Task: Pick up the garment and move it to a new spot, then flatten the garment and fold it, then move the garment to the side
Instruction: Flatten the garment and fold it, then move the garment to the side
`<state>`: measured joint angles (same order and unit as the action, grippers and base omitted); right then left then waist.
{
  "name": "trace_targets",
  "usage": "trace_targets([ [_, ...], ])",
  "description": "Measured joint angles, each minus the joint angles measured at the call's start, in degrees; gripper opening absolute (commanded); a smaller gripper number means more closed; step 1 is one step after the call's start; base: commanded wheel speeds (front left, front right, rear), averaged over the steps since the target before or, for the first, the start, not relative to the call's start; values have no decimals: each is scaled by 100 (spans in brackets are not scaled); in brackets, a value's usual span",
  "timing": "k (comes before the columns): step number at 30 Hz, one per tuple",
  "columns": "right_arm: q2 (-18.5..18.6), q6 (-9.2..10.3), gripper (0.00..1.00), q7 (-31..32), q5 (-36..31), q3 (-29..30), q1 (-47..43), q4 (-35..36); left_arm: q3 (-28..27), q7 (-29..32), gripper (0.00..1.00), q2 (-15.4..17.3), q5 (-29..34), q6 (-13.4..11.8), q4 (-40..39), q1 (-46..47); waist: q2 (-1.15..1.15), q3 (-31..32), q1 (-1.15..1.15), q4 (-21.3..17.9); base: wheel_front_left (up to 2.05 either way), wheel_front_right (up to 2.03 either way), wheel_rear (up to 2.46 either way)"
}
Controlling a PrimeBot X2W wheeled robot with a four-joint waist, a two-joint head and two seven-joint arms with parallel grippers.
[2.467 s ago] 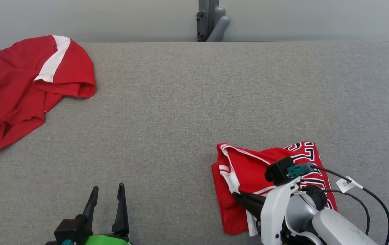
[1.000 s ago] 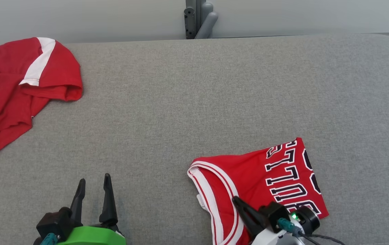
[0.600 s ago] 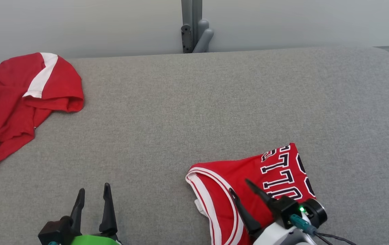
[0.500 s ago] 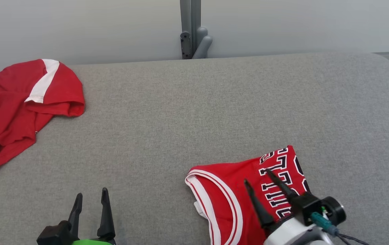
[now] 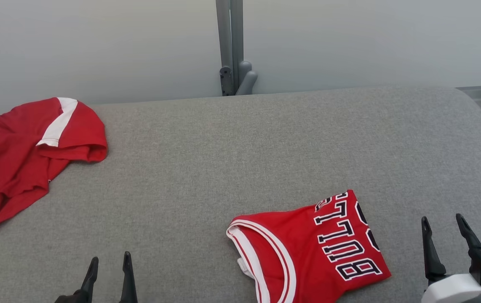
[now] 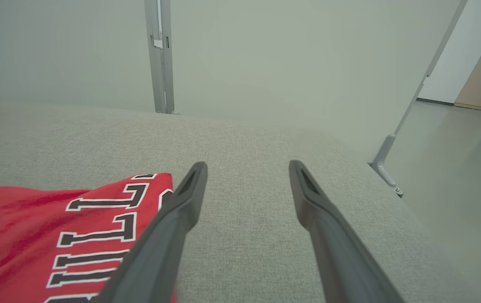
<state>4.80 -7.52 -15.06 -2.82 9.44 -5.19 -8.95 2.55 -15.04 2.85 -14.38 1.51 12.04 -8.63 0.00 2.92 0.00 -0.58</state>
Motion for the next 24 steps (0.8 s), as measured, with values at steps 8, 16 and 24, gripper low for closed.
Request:
trace_targets([
  [8,-40,0,100,1,25,310,-136,-545,-111,0,100,0,59,1,8,-262,0,108,0,38,0,0,0],
  [16,-71,0,100,0,-7,267,-17,-521,-73,0,100,0,1,-34,-93,-315,0,57,0,118,0,0,0],
  [24,104,-2,100,307,799,-715,534,-1392,5,0,100,-1,-56,-76,-155,-318,0,-26,0,200,0,0,0],
])
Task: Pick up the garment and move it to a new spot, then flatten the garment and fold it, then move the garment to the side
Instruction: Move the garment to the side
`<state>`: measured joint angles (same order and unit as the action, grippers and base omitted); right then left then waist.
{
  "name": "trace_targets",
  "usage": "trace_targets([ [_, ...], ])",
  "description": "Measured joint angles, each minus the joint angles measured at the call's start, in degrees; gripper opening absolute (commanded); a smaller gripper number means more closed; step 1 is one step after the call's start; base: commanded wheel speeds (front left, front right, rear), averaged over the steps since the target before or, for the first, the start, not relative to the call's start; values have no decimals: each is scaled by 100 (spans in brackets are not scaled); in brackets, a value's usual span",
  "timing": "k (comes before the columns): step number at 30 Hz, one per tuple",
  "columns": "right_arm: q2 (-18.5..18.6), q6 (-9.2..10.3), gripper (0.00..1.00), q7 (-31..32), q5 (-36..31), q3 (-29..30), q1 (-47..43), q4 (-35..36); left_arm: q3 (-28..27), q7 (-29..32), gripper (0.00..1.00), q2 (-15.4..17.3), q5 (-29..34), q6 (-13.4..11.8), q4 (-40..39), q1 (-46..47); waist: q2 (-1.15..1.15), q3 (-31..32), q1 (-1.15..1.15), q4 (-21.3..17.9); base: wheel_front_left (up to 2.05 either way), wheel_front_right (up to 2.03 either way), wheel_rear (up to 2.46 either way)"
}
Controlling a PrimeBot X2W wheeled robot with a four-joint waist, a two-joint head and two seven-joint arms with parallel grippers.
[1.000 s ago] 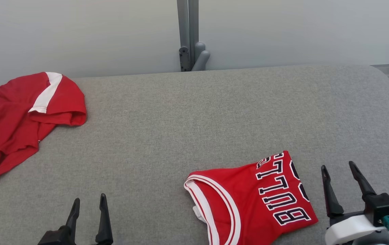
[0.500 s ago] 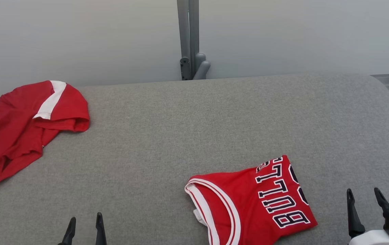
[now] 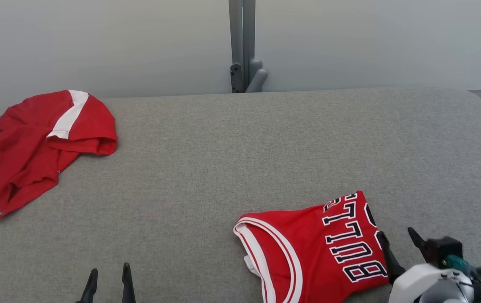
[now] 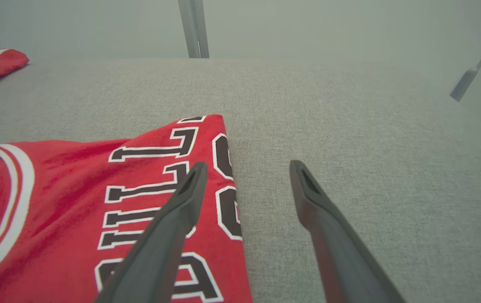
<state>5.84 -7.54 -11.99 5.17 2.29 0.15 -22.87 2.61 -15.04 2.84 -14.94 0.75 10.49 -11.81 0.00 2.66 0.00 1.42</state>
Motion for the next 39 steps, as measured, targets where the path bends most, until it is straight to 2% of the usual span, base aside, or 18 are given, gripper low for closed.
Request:
trace_targets([
  [5,813,1,100,1144,476,-1168,744,-477,1,0,100,1,-10,36,163,1,0,-65,0,19,0,0,0],
  [8,1068,0,100,1639,784,-1664,1000,-688,-16,0,100,0,44,77,200,13,0,-90,0,52,0,0,0],
  [12,1226,0,100,2080,1227,-2128,1314,-995,-12,0,100,1,92,126,223,82,0,-175,0,103,0,0,0],
  [22,1322,0,100,2165,1726,-2480,1800,-1662,-21,0,100,1,220,286,240,244,0,-457,0,217,0,0,0],
  [23,1314,0,33,2207,1882,-2531,1836,-1697,-33,0,100,1,237,310,240,268,0,-493,0,217,0,0,0],
  [24,1314,1,0,2212,2023,-2606,1870,-1694,-34,0,100,1,240,330,240,305,0,-526,0,215,0,0,0],
  [28,1356,0,0,2139,2577,-2921,2051,-1586,4,0,100,1,238,364,219,409,0,-614,0,133,0,0,0],
  [31,1592,-1,0,1960,2807,-3236,2416,-1396,49,0,100,0,238,403,93,525,0,-686,0,-64,0,0,0],
  [35,1903,0,0,1766,2771,-3271,3147,-1438,68,-1,100,1,247,436,-12,712,0,-814,0,-296,0,0,0],
  [39,2053,0,0,1735,2626,-3227,3729,-1797,152,-1,100,-1,330,500,5,899,0,-979,0,-557,0,0,0],
])
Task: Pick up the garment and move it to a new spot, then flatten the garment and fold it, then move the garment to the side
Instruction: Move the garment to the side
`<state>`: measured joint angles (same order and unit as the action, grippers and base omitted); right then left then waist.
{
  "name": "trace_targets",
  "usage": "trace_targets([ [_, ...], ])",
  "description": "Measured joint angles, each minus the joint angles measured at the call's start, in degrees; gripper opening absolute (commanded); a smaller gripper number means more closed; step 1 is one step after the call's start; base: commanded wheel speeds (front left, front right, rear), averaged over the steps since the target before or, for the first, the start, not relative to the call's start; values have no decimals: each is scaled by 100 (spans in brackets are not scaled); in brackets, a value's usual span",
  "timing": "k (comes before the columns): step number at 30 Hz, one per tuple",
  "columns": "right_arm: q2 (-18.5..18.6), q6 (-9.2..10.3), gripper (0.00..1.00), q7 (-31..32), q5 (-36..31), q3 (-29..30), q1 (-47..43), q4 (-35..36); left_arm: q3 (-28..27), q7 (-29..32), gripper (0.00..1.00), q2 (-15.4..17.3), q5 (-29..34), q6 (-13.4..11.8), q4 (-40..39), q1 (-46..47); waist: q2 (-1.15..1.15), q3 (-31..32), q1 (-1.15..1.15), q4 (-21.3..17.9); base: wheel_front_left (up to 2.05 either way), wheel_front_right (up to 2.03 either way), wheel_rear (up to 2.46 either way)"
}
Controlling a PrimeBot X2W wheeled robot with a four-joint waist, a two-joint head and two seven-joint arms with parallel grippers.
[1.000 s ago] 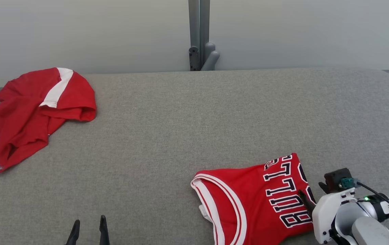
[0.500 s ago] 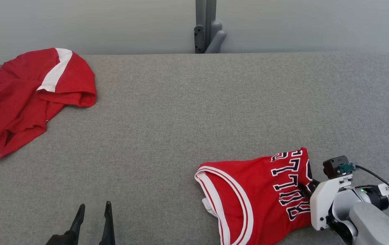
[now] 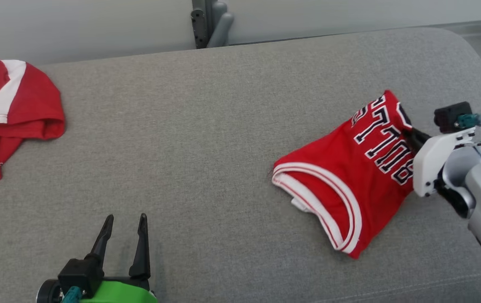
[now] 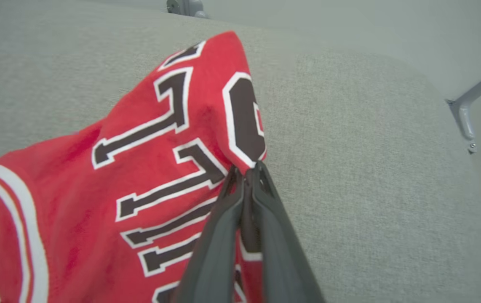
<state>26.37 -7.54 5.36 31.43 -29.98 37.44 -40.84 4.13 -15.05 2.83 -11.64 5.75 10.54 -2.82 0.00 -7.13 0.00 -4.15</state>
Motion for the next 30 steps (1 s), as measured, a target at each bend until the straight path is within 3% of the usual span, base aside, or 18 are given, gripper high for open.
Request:
trace_targets([
  [9,623,0,0,-514,-324,973,809,-1200,236,0,100,10,159,115,-31,449,0,-612,0,-290,0,0,0],
  [21,761,0,0,-1439,-1261,2360,1622,-2805,548,1,100,76,167,159,-52,621,0,-1221,0,-151,0,0,0],
  [23,773,0,100,-1624,-1536,2504,1658,-2999,519,0,100,78,165,162,-46,621,0,-1236,0,-53,0,0,0],
  [30,714,0,100,-1978,-2293,2963,1697,-3121,326,1,100,73,159,163,-1,502,0,-1112,0,145,0,0,0],
])
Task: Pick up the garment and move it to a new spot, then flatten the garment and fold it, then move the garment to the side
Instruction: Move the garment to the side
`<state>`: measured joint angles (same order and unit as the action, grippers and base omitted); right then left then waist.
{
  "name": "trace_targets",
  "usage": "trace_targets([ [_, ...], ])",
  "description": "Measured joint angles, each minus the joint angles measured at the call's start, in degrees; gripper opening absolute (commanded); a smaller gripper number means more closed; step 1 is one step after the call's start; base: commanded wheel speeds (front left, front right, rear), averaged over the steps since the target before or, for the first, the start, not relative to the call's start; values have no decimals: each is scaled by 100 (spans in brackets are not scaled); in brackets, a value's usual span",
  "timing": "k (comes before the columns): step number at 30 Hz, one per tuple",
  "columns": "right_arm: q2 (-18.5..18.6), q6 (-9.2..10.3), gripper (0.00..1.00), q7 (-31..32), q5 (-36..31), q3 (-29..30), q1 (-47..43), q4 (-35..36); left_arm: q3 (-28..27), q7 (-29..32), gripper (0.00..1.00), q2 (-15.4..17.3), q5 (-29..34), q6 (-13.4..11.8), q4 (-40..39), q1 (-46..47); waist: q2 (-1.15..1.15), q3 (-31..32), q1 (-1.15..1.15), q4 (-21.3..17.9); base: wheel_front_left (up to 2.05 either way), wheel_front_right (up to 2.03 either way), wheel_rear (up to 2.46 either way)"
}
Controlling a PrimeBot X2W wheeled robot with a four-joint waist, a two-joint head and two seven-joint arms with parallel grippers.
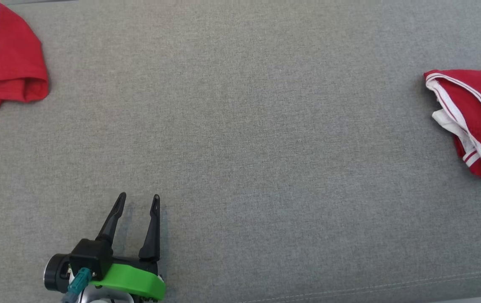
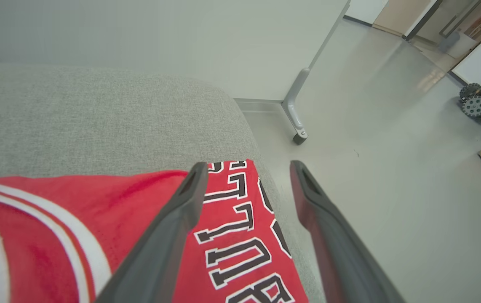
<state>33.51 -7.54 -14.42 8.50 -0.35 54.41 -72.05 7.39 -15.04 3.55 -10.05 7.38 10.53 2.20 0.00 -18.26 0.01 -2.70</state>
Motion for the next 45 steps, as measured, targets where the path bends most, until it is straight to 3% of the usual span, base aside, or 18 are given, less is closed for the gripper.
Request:
trace_targets([
  [3,-123,0,100,-41,-268,181,-51,430,-51,0,100,-20,0,1,1,-47,0,156,0,20,0,0,0],
  [6,-360,0,100,-60,-523,334,-443,1446,-120,0,100,-32,0,0,10,-124,0,363,0,38,0,0,0],
  [13,-927,0,100,-64,-566,694,-2211,3673,-332,0,100,-55,31,-127,37,-335,0,986,0,115,0,0,0],
  [21,-1584,1,100,-64,-147,463,-4394,5420,-699,-1,100,-71,-56,-310,41,-670,0,1682,-1,291,0,0,0],
  [29,-2510,-3,100,-64,-394,135,-5610,6180,-884,-1,100,-67,-162,-337,87,-871,0,1983,-1,500,0,0,0],
  [33,-2883,0,100,-63,-652,287,-6037,6319,-847,-1,100,-68,-188,-307,209,-910,0,2019,-1,530,0,0,0],
  [45,-3060,0,100,-64,-865,773,-6241,6669,-820,-1,100,-69,-225,-208,356,-907,0,2020,-1,383,0,0,0],
])
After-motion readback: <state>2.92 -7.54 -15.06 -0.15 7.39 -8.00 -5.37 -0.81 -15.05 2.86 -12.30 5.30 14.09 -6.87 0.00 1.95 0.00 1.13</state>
